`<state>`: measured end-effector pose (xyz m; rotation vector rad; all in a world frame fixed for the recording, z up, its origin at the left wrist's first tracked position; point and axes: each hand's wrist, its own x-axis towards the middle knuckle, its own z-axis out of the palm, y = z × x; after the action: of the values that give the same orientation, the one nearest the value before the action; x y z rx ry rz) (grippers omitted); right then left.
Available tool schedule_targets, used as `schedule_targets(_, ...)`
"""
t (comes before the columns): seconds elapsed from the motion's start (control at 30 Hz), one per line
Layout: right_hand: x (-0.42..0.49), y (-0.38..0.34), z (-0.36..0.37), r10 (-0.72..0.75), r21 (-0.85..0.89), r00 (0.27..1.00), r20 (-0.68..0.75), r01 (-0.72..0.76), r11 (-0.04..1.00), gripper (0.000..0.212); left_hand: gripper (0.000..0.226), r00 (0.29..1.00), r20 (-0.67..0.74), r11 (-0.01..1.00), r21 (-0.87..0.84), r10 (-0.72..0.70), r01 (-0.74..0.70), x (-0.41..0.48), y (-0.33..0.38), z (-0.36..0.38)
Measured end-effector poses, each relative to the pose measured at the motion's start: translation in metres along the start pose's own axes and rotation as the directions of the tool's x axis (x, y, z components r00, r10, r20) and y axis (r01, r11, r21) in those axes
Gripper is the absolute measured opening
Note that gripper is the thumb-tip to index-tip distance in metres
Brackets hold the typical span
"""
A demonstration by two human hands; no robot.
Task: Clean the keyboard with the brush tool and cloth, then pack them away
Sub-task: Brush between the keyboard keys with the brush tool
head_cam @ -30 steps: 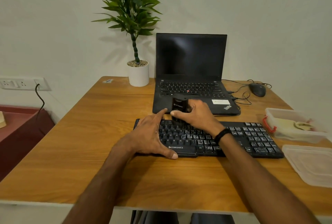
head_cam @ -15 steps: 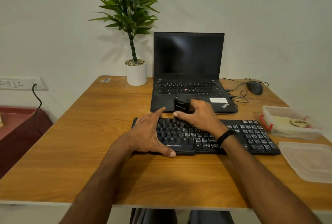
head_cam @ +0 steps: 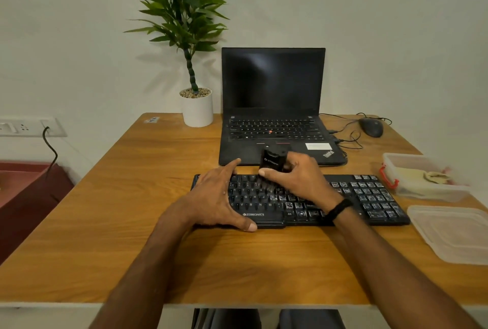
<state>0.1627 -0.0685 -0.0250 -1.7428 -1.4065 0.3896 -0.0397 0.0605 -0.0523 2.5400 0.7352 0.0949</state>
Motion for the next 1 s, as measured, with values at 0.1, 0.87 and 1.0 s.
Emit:
schedule_targets(0.1,0.0,0.003,-0.004,0.02,0.138,0.989,0.147,-0.04,0.99,0.037,0.149,1.0,0.002,1.0,0.003,-0.001,0.001,0.0,0.002,-0.002)
schedule_targets(0.87,0.002,0.001,-0.01,-0.003,0.002,0.993,0.12,0.003,1.0,0.036,0.15,1.0,0.009,1.0,-0.007,-0.003,0.003,-0.001,0.0,-0.004)
schedule_targets(1.0,-0.006,-0.002,-0.009,0.012,0.053,0.968,0.25,-0.026,0.998,0.03,0.148,1.0,0.015,1.0,-0.012,0.005,-0.005,-0.002,0.0,0.0)
